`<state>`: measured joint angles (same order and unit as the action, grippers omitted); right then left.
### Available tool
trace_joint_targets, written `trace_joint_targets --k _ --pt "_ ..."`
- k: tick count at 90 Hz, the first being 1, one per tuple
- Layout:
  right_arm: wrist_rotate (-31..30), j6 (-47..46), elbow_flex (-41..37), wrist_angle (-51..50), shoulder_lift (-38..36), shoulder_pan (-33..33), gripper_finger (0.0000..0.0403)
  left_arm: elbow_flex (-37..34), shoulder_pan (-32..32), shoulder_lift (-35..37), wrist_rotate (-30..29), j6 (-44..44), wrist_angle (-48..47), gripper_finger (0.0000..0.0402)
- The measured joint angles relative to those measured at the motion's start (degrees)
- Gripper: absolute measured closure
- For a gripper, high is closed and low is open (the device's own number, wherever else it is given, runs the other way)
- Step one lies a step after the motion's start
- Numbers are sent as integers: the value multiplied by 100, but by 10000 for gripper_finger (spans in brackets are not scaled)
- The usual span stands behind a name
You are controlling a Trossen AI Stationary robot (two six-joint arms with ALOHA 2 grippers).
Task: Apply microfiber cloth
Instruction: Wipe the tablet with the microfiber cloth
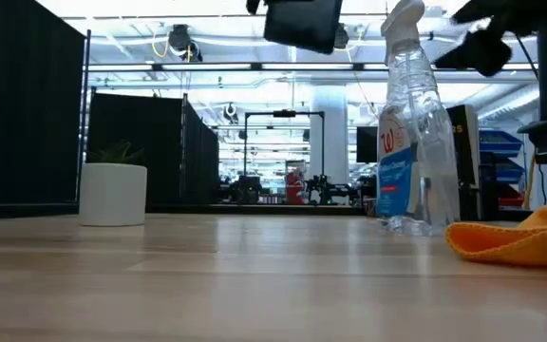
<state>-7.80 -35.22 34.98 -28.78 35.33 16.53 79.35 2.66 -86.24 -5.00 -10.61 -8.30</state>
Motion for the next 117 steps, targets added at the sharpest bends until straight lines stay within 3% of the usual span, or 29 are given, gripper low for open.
trace_joint_targets --k 7,17,31,41,60,92,105,117 --pt "463 -844 -138 78 219 431 51 0 -283 0 5 150 -207 395" --pt "410 -1722 -227 116 761 1213 51 0 -745 -20 3 367 -333 395" --pt "-228 -2480 -227 455 1676 2276 51 -2 -1523 -50 -523 568 -209 395" --pt "-783 -3040 -227 803 2288 2956 51 -1 -1989 -173 -768 543 470 395" --pt "-1618 -4171 -227 1489 3397 4002 51 -9 -2422 -1296 -716 572 1946 395" --pt "-1680 -5618 -225 1816 4822 4553 51 17 -2456 -3646 -787 584 4946 395" --pt "-1809 -5713 -216 2001 5011 4551 51 416 -2423 -4444 -850 770 5160 395" --pt "-1892 -5714 -211 2114 5021 4551 51 702 -2405 -4933 -874 876 4672 395"
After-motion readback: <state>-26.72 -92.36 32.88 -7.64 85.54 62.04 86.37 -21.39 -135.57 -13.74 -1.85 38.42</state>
